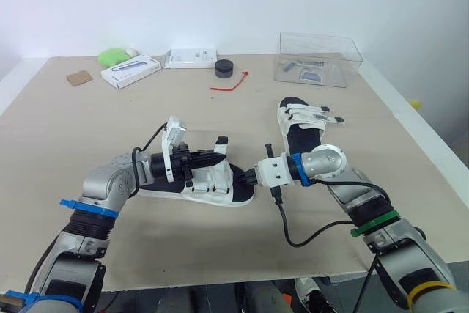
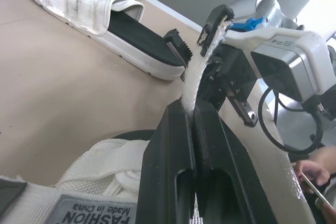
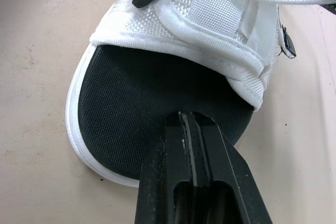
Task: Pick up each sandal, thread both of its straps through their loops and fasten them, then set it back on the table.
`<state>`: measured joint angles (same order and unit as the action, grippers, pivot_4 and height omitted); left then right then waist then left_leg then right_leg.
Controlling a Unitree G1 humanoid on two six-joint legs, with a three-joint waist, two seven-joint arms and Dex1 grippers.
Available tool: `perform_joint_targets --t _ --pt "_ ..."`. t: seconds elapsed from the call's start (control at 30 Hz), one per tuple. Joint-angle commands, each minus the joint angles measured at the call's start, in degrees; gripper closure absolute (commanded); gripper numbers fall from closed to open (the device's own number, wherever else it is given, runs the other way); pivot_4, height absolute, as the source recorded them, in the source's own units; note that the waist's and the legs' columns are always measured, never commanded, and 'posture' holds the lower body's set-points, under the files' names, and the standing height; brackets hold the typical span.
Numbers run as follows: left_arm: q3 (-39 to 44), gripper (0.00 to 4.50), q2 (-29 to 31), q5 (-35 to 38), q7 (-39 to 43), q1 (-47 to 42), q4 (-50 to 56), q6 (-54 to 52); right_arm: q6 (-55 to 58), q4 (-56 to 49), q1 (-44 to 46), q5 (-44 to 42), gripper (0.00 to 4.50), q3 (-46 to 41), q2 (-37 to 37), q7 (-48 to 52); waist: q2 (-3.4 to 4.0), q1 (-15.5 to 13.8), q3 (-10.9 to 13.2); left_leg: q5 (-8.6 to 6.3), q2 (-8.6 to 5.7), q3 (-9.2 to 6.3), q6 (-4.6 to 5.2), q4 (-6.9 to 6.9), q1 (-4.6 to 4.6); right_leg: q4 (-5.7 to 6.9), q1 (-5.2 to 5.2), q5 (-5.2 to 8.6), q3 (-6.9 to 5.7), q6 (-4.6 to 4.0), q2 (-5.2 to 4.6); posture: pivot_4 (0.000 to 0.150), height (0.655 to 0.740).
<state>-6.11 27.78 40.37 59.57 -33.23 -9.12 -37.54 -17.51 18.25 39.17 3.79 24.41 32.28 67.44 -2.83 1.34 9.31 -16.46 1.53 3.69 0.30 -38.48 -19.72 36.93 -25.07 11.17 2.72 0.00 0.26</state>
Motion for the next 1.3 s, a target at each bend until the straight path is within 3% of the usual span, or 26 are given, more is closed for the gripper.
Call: perform_joint_targets --t 0.03,0.2,0.27,0.33,0.53,0.57,0.73,1.0,1.3 --pt "0.65 4.43 0.33 -2.74 1.17 -1.17 -1.61 1.5 2.51 2.06 -2.05 4.22 4.5 1.81 2.2 1.15 0.0 0.0 0.0 0.0 0.0 0.0 0.0 0.0 0.0 0.0 0.0 0.0 0.0 0.0 0.0 0.15 0.74" --pt "-0.73 4.43 0.34 -7.27 0.0 -2.01 -5.46 1.25 3.05 1.31 -2.36 4.07 4.5 1.74 2.3 1.15 0.0 0.0 0.0 0.0 0.0 -0.03 0.0 0.0 0.0 0.0 0.01 0.0 -0.02 0.0 0.0 0.15 0.74" --pt "-0.69 4.04 0.17 -7.91 -0.03 -2.19 -6.16 0.93 3.22 1.12 -2.46 4.06 4.5 1.77 2.29 1.13 0.0 0.0 -0.01 0.0 -0.01 -0.02 0.0 0.0 0.02 0.0 0.03 0.0 -0.01 0.0 -0.01 0.15 0.74" --pt "-0.56 3.25 -0.15 -8.63 0.13 -2.44 -6.63 1.22 3.34 0.97 -2.55 4.08 4.5 1.79 2.27 1.16 0.0 0.0 -0.01 0.0 -0.01 -0.04 0.0 0.0 0.02 0.0 0.03 0.01 -0.03 0.0 -0.01 0.15 0.74" --pt "1.19 0.33 0.1 -11.94 0.46 -3.77 -7.86 6.36 3.25 1.02 -2.31 4.35 4.5 1.78 2.39 1.15 -0.01 0.01 -0.01 -0.02 -0.02 -0.03 0.0 0.02 -0.02 -0.02 0.01 0.02 -0.03 0.03 -0.05 0.15 0.74" --pt "1.69 0.03 0.53 -12.36 0.71 -4.24 -8.15 7.34 3.21 1.0 -2.33 4.39 4.5 1.74 2.48 1.13 -0.01 0.01 -0.01 -0.02 -0.02 -0.03 0.0 0.03 -0.02 -0.02 0.01 0.02 -0.03 0.03 -0.05 0.15 0.74" --pt "7.2 0.03 0.68 -11.92 -2.16 -9.78 -10.26 10.5 3.36 0.55 -2.63 4.4 4.5 1.59 2.8 1.02 -0.08 -0.03 0.03 -0.01 -0.02 -0.11 -0.01 0.0 -0.16 -0.02 -0.06 0.01 -0.12 0.03 -0.07 0.15 0.74" --pt "3.16 0.03 -3.2 -9.29 3.8 -9.87 0.18 7.3 3.01 1.66 -1.94 4.72 4.5 1.88 2.22 0.79 -0.08 0.01 0.02 -0.03 -0.07 -0.09 -0.02 -0.05 -0.38 -0.18 -0.13 -0.21 -0.11 0.41 -0.15 0.15 0.74" --pt "-2.15 3.98 -3.77 -13.2 8.02 -15.1 -14.15 0.79 3.27 1.01 -2.39 4.91 4.5 2.09 1.8 0.01 -0.09 0.04 0.02 0.0 -0.08 -0.1 0.0 -0.06 -0.4 -0.19 -0.12 -0.24 -0.09 0.44 -0.01 0.15 0.74"
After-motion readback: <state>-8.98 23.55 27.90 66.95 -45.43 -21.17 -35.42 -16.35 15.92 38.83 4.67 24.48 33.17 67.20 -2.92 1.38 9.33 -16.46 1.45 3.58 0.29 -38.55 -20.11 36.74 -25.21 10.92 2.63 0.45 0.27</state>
